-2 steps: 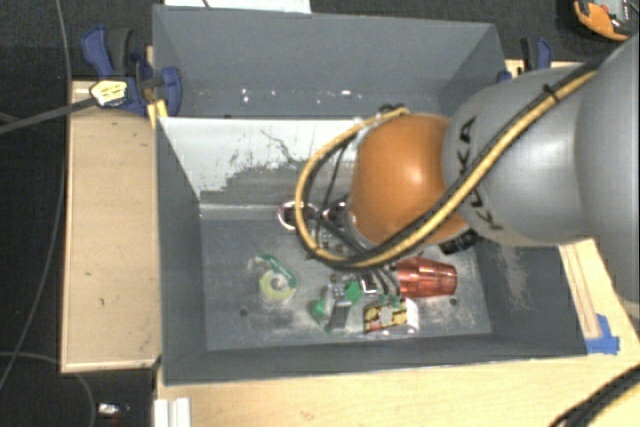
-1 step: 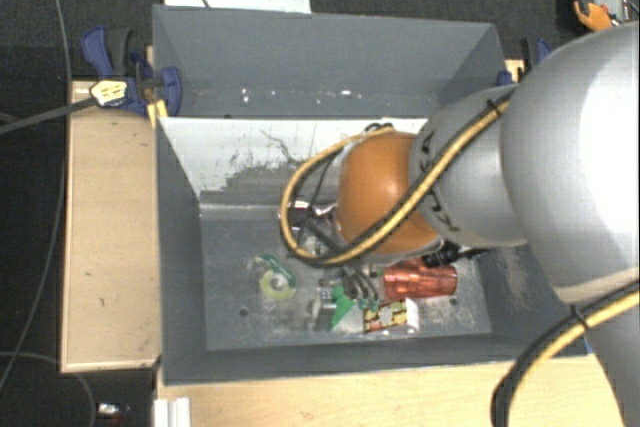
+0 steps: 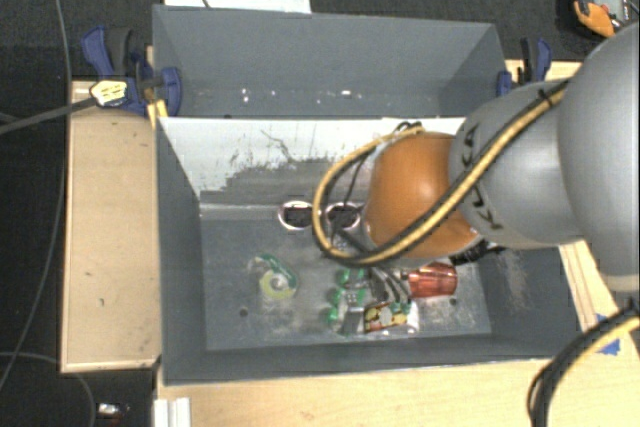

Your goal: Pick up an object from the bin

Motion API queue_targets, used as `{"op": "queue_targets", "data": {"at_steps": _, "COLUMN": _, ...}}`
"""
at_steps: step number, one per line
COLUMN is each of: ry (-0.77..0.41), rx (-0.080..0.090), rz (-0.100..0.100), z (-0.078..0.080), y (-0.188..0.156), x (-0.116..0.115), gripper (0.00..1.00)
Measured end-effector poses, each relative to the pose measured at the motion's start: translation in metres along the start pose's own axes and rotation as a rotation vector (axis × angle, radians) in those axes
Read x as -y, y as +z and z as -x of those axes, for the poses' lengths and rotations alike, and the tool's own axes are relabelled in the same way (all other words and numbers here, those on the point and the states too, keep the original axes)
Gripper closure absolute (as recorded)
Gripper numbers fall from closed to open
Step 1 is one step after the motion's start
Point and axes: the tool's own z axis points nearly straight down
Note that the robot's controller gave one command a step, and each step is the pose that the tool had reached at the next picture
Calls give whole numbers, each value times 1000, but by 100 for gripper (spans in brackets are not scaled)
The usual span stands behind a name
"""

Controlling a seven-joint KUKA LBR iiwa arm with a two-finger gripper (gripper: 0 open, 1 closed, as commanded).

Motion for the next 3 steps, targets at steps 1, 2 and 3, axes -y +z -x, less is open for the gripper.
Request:
{"op": "queue_targets", "data": {"at_steps": 1, "ry": 102, "rx": -9, "rz": -2, "z": 9, "y": 30, "x": -12, "gripper": 0}}
{"op": "queue_targets", "data": {"at_steps": 2, "ry": -472, "rx": 3, "rz": 0, "z": 30, "y": 29, "x": 37, "gripper": 0}}
{"op": "queue_targets", "data": {"at_steps": 3, "ry": -160, "rx": -2, "rz": 1, "z": 43, "y": 9, "x": 80, "gripper": 0}}
